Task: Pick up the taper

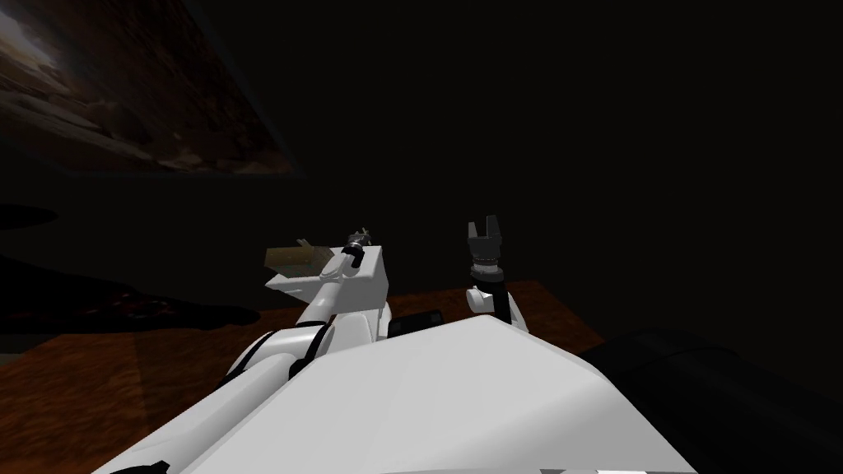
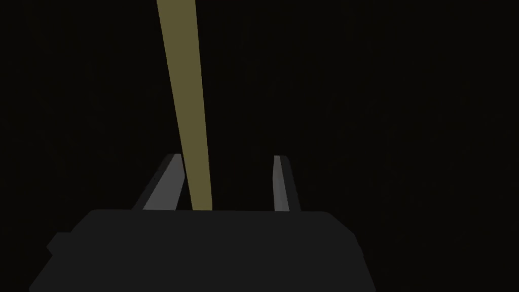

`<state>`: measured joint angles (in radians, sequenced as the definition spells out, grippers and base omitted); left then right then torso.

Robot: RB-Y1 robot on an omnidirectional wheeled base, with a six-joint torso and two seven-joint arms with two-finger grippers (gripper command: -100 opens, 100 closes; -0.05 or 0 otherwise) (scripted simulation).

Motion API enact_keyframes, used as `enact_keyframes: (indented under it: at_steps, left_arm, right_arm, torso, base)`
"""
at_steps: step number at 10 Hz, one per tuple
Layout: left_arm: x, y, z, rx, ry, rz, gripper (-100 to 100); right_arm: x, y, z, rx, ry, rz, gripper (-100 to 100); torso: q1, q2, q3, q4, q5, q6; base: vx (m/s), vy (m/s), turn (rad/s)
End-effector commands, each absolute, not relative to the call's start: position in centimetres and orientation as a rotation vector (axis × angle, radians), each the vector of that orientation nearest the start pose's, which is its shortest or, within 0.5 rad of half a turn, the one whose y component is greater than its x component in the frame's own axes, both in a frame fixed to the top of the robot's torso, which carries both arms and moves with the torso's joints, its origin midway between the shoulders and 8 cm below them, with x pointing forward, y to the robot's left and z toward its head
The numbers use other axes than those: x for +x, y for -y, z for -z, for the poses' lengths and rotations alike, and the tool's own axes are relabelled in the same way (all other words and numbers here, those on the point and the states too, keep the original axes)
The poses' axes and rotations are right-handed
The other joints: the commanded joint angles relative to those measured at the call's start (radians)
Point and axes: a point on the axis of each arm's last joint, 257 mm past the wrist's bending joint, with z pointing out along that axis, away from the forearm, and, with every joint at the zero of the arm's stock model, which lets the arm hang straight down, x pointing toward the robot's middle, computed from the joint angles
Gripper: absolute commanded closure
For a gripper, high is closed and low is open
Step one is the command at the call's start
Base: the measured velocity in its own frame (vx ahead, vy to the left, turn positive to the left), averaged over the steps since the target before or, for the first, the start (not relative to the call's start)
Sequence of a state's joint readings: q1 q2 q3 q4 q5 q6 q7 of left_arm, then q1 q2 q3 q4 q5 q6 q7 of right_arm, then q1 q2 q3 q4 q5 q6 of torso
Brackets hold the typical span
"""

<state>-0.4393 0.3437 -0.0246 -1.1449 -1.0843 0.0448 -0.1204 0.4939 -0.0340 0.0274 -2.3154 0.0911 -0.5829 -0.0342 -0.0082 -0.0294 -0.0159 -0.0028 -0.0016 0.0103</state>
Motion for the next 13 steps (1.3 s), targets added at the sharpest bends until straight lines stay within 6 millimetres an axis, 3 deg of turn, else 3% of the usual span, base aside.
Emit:
enact_keyframes:
  at_steps: [1,4,5,6,7,8,9,10,12,13]
  left_arm:
    - [65.9,-30.7,17.1,-0.022,-1.572,-0.004,100]
    - [65.9,-30.7,17.1,-0.02,-1.572,-0.006,100]
    - [65.9,-30.7,17.1,-0.02,-1.572,-0.007,0]
    - [66.8,-28.5,17.1,0.009,-1.575,0.04,100]
    - [66.8,-28.5,17.1,0.009,-1.576,0.04,100]
    - [67.6,-26.0,16.5,0.044,-1.569,0.094,100]
    - [67.6,-26.1,17.0,0.053,-1.577,0.086,100]
    - [68.3,-23.6,16.3,0.085,-1.567,0.139,100]
    - [68.1,-24.1,18.1,0.09,-1.6,0.125,100]
    - [68.7,-21.6,17.5,0.133,-1.586,0.173,100]
  right_arm:
    - [32.5,24.9,-5.5,0.491,-0.603,-1.338,0]
    - [32.5,24.9,-5.5,0.491,-0.603,-1.338,0]
    - [32.5,24.9,-5.5,0.491,-0.603,-1.338,0]
    - [32.5,24.9,-5.5,0.491,-0.603,-1.338,0]
    - [32.5,24.9,-5.5,0.491,-0.603,-1.338,0]
    - [32.5,24.9,-5.5,0.491,-0.603,-1.338,0]
    - [32.5,24.9,-5.5,0.491,-0.603,-1.338,0]
    - [32.5,24.9,-5.5,0.491,-0.603,-1.338,0]
    - [32.5,24.9,-5.5,0.491,-0.603,-1.338,0]
    - [32.5,24.9,-5.5,0.491,-0.603,-1.338,0]
  torso:
    - [0.0,0.0,0.0,0.0,0.0,0.0]
    - [0.0,-0.001,0.0,0.0,0.001,0.0]
    - [0.0,-0.001,0.0,0.0,0.001,0.0]
    - [0.0,-0.001,0.0,0.0,0.001,0.0]
    - [-0.004,-0.004,-0.002,0.0,0.0,0.0]
    - [-0.005,-0.004,-0.003,-0.001,0.0,0.0]
    - [-0.006,-0.004,-0.002,-0.001,0.0,0.0]
    - [-0.004,-0.004,-0.002,-0.001,0.0,0.001]
    - [-0.003,-0.003,-0.002,-0.001,0.0,0.001]
    - [0.0,-0.002,-0.002,-0.001,0.0,0.001]
  base:
    - [-0.001,-0.002,-0.016]
    - [0.0,0.001,0.006]
    - [0.0,0.0,0.0]
    - [0.068,-0.066,0.225]
    - [0.065,-0.074,0.253]
    - [0.051,-0.081,0.285]
    - [0.029,-0.061,0.22]
    - [0.036,-0.071,0.257]
    - [0.003,-0.027,0.104]
    - [0.024,-0.055,0.204]
